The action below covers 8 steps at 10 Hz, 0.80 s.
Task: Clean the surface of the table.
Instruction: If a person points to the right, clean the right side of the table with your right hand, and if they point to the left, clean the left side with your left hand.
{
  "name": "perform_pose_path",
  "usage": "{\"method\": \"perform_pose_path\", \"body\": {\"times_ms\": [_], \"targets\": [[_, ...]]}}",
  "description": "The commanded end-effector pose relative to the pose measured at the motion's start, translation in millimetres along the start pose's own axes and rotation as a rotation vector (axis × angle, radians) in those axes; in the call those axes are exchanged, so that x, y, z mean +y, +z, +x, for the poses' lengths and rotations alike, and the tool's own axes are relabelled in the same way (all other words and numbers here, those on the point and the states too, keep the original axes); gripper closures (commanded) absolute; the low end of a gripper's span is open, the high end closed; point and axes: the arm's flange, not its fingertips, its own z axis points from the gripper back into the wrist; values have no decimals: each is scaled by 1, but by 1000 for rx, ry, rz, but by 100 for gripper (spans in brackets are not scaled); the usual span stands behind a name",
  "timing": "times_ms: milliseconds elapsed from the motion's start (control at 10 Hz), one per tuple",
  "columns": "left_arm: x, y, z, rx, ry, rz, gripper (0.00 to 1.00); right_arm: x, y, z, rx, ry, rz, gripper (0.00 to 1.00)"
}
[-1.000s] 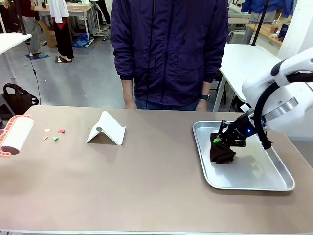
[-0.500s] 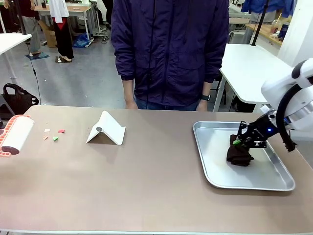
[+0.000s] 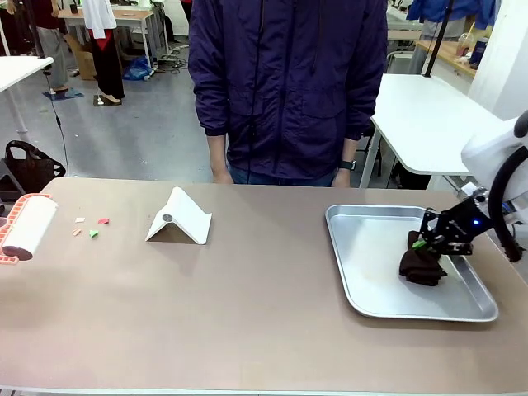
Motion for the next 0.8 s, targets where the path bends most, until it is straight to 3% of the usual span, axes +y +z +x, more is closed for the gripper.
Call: {"method": "perform_pose_path", "body": {"times_ms": [0,400,700], "targets": [[-4,-1,-1,1,-5,-6,96,-32,13,-4,19,-13,-42,88],[-4,-1,-1,1,-5,-6,96,-46,33,-9,153,61,234,88],[-4,-1,-1,1,-5,-6,96,-53,62,-12,324,121,657,88]]}}
